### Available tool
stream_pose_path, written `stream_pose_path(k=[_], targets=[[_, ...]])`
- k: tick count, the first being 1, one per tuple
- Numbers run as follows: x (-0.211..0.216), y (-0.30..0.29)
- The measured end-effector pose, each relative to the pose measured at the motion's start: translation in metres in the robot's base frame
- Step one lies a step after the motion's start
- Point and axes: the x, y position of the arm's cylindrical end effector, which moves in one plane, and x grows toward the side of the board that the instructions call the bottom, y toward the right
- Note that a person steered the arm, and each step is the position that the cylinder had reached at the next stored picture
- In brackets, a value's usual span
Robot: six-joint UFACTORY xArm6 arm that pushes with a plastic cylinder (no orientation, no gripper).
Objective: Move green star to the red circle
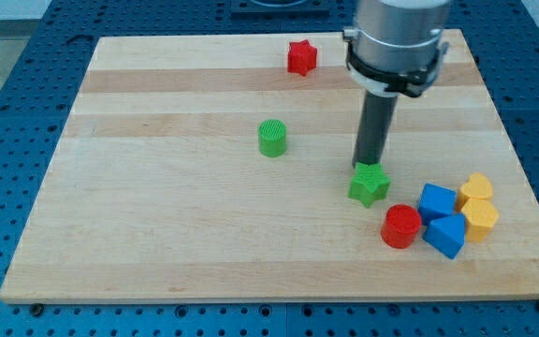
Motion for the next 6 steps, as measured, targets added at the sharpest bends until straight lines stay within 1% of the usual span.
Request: stream_pose_path(k=[1, 3, 4, 6], targets=[[0.000, 0.000], [-0.004, -0.023], [0.001, -0.026], [0.023, -0.013]])
